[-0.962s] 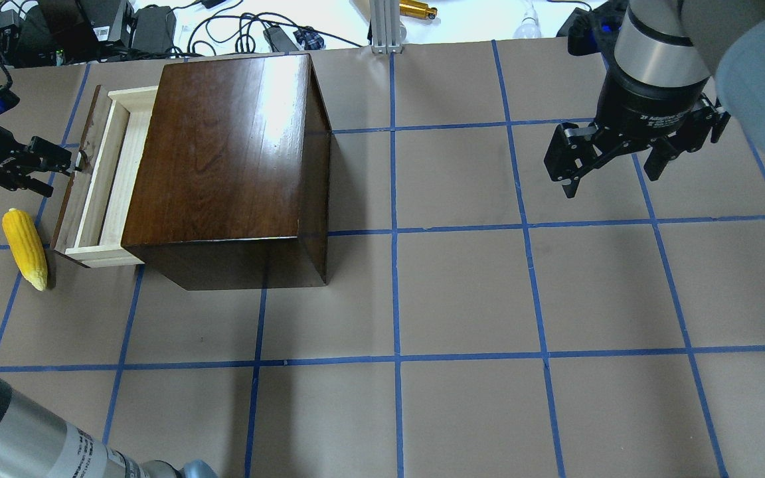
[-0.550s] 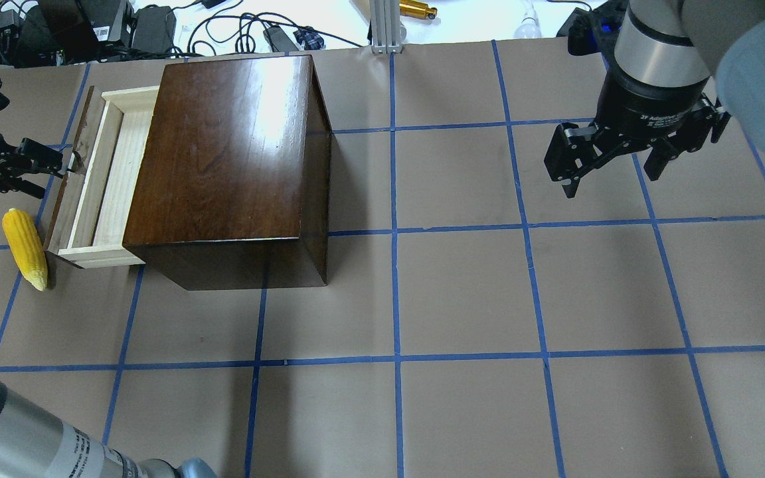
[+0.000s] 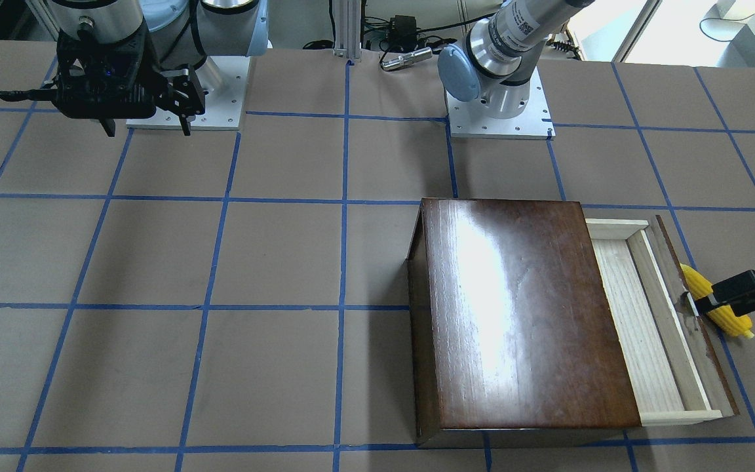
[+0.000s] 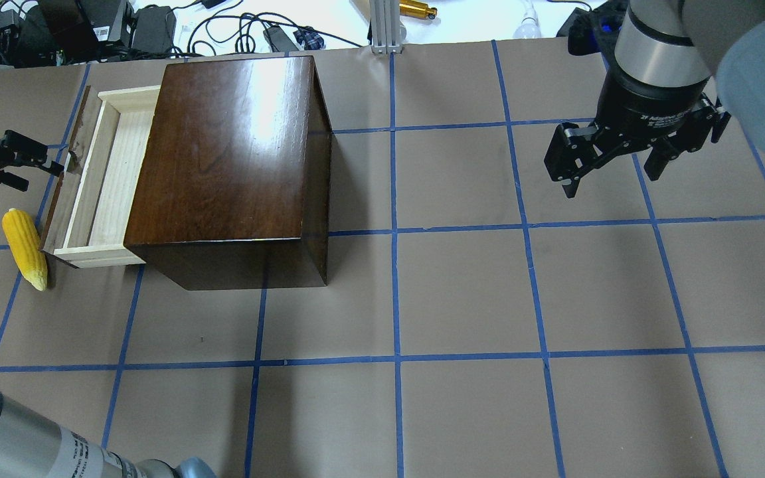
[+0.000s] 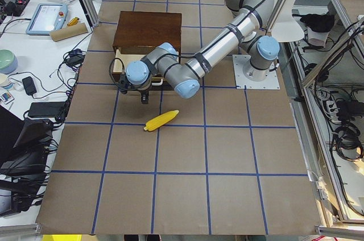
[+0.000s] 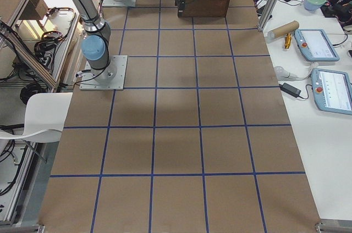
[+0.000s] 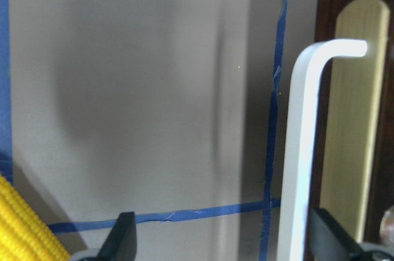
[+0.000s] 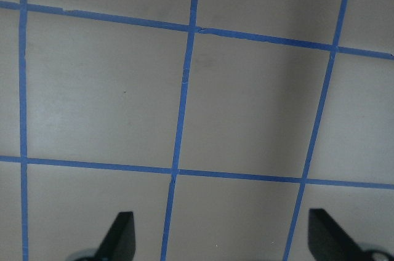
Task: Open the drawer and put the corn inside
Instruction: 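Release the handle and move the left gripper over the yellow corn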
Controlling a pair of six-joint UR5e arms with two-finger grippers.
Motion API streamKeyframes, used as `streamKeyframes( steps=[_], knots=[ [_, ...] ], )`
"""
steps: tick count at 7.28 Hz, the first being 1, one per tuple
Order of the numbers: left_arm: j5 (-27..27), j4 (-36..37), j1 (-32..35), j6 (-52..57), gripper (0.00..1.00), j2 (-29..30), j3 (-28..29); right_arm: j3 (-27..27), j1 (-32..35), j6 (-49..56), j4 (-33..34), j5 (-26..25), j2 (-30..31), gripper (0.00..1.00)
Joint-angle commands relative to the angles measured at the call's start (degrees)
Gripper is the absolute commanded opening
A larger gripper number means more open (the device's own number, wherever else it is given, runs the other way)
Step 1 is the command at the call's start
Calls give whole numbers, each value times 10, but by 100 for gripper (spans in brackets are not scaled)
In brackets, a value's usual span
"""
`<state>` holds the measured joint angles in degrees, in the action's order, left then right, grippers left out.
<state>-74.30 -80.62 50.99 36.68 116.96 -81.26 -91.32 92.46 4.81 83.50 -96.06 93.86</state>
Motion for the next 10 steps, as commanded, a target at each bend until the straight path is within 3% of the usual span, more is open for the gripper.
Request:
streamKeyframes(
  steps=[1, 3, 6, 10],
  knots=[
    [-104, -2, -2, 0, 100, -13, 30, 0, 0, -1, 0, 0, -1, 100],
    [-152, 24, -7, -3, 100, 2, 22, 0, 0, -1, 0, 0, -1, 100],
    [-163, 181, -33, 5, 100, 9, -66, 0, 0, -1, 0, 0, -1, 100],
    [-162, 210, -33, 20, 100, 57, -78, 0, 0, -1, 0, 0, 0, 100]
  ],
)
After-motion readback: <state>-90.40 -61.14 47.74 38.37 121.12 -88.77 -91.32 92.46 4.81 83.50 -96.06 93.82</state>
